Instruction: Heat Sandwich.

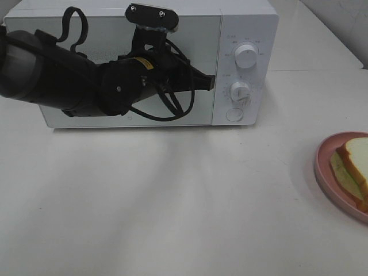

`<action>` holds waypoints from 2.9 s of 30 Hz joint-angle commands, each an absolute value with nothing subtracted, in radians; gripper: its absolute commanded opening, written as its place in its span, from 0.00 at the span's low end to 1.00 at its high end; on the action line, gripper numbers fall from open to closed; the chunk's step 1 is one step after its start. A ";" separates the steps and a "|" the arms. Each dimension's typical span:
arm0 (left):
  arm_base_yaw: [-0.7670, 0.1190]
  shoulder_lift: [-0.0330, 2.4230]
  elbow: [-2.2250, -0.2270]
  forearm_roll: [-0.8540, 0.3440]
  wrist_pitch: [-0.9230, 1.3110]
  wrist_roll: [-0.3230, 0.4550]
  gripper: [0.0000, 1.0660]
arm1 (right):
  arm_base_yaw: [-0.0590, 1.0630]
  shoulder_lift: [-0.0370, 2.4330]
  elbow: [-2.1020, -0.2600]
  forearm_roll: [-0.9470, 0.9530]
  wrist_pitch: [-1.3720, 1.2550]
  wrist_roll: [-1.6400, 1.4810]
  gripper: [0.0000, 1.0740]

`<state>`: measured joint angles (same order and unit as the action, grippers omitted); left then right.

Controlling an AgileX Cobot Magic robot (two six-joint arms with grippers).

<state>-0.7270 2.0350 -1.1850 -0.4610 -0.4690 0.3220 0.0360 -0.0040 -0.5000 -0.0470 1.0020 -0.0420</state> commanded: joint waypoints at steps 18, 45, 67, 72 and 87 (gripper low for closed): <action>-0.699 1.997 -1.200 -0.515 -0.493 0.323 0.00 | 0.031 -0.030 -0.498 -0.044 0.996 -0.042 0.71; -0.699 1.765 -1.199 -0.482 0.434 0.308 0.23 | 0.031 -0.030 -0.498 -0.044 0.996 -0.042 0.71; -0.498 1.516 -1.201 -0.201 1.152 0.140 0.94 | 0.031 -0.030 -0.498 -0.044 0.996 -0.042 0.71; -0.314 1.436 -1.201 -0.194 1.222 0.140 0.94 | 0.031 -0.030 -0.498 -0.044 0.996 -0.042 0.71; 0.049 1.062 -0.908 -0.129 1.184 0.087 0.94 | 0.031 -0.030 -0.498 -0.044 0.996 -0.042 0.71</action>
<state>0.0470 1.1050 -0.9510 -0.1360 1.2060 0.0980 0.0360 -0.0040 -0.5000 -0.0470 1.0020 -0.0420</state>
